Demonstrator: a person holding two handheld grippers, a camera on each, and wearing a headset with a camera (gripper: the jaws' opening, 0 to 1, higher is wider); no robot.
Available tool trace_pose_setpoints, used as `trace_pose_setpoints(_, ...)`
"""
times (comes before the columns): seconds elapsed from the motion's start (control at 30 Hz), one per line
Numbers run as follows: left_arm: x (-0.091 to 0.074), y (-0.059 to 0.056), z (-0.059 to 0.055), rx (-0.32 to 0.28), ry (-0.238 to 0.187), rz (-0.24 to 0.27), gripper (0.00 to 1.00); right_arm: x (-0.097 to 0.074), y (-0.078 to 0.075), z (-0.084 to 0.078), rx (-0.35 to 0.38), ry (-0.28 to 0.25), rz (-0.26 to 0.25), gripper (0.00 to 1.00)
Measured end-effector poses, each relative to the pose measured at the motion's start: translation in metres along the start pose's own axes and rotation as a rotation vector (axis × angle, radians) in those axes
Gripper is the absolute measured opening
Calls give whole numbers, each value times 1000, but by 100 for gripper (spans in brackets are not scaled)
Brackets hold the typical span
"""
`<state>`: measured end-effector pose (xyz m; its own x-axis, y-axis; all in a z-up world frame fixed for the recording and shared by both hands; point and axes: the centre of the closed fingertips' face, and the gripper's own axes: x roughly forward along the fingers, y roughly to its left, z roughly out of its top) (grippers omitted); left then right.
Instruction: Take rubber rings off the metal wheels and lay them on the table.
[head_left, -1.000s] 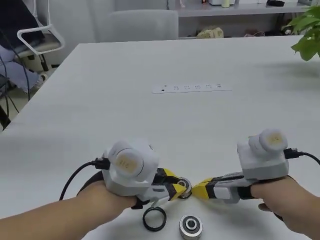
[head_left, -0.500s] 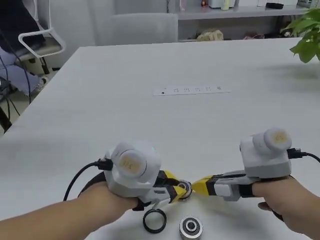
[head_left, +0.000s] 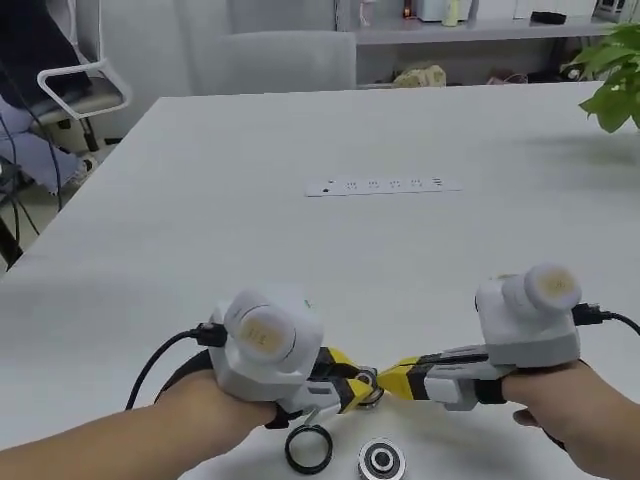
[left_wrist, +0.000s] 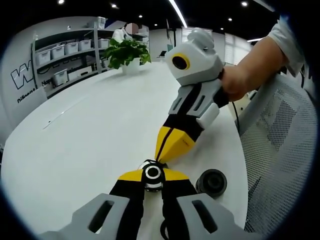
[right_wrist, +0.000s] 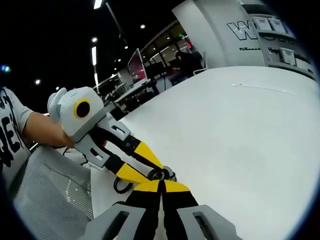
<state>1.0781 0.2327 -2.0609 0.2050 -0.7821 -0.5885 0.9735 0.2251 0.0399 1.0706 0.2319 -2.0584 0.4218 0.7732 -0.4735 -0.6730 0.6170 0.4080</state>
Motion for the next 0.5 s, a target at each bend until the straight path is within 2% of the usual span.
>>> trace_pose_setpoints(0.5,0,-2,0,3,-6,-4,7,3,7,3,-40,-11,33,0)
